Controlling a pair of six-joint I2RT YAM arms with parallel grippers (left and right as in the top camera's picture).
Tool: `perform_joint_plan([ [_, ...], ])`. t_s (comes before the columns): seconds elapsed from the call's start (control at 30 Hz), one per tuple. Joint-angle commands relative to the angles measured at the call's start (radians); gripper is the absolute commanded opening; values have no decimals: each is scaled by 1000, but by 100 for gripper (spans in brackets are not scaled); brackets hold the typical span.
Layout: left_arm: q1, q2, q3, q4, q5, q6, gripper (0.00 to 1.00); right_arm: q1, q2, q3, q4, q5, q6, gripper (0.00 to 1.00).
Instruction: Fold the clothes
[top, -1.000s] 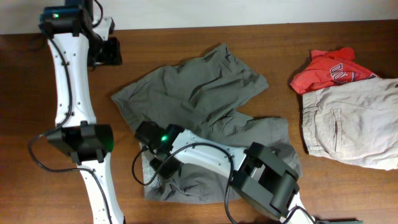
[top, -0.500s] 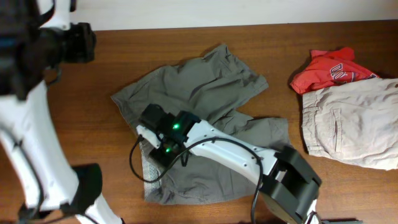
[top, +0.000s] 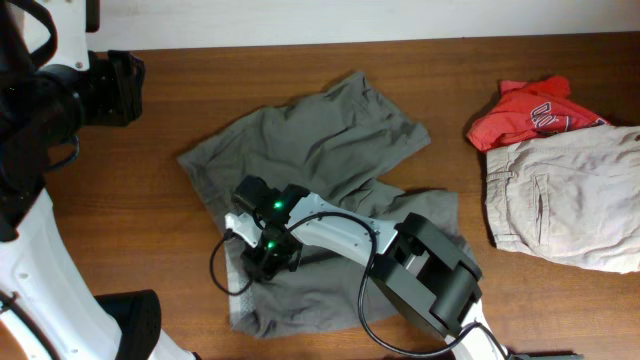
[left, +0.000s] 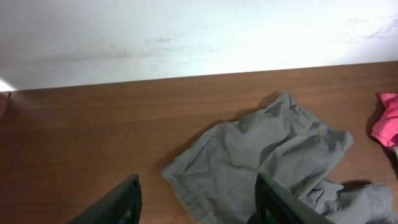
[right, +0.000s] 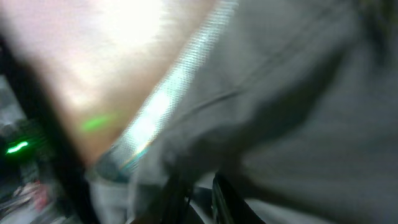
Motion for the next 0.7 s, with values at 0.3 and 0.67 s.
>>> perform_joint_plan([
  [0.3,-2,-129,-84,-1,-27,10,62,-144,-147,71,-156,65,-66,22],
  [0.67,-8,-129,-443,0,53,9,56,-196,-142,-60,-369,478,-83,23],
])
